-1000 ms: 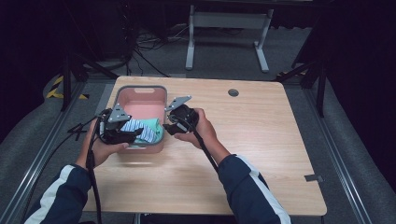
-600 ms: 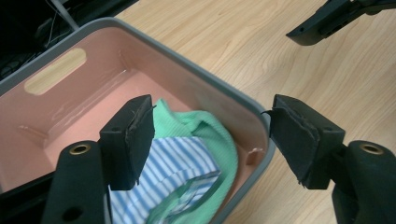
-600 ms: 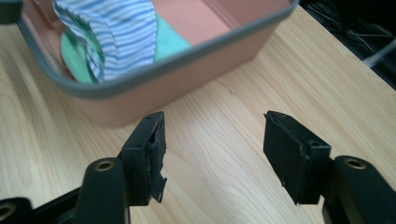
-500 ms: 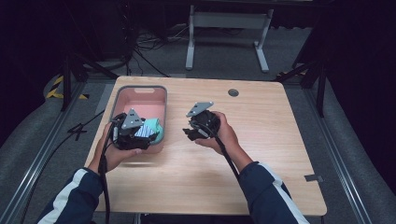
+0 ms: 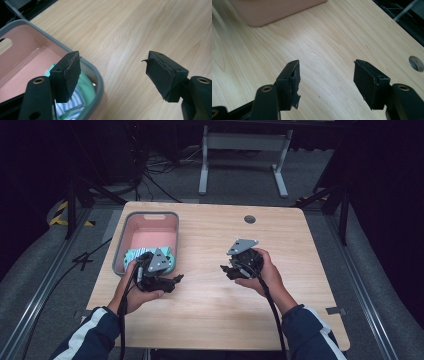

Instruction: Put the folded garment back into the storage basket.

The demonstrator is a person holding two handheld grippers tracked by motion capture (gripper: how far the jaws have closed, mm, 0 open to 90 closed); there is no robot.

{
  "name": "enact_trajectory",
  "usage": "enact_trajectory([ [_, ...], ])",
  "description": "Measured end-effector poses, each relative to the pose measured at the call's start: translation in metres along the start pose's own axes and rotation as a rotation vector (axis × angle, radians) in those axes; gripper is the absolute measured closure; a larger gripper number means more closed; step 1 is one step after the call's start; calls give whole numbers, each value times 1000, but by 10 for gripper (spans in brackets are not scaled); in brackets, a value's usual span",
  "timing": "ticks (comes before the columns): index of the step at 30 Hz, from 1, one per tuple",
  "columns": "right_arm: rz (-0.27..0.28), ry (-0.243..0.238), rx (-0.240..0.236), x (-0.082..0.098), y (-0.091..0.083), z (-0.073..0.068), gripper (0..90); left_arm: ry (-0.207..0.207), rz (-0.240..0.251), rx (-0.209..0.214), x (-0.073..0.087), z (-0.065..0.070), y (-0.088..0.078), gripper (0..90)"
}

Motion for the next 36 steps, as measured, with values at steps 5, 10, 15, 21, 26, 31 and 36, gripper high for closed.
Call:
enact_trajectory([
  [5, -15, -9, 17, 18, -8, 2, 380, 32, -10, 27, 3, 16, 8, 273],
  [10, -25, -10, 21, 34, -9, 3, 374, 63, -33, 52, 8, 26, 16, 269],
  [15, -39, -6, 43, 54, -12, 5, 366, 91, -58, 72, 14, 35, 26, 259],
  [21, -41, 16, 43, 77, -15, 8, 352, 104, -77, 102, 23, 42, 35, 240],
  [26, -52, 28, 45, 98, -16, 10, 342, 101, -86, 122, 30, 45, 40, 231],
  [31, -46, 57, 33, 121, -17, 13, 338, 111, -111, 141, 39, 50, 47, 219],
  [36, -36, 83, 23, 140, -18, 14, 322, 109, -122, 156, 45, 52, 51, 207],
])
Point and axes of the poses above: each handheld gripper's, and its own axes: y roughly forward along the jaws, x roughly out of its underside, z roughly to its right, the point moved 3 cm from there along y, roughly forward along the jaws, and after that the axes turned 6 degrees about -z, right-handed, at the moved point
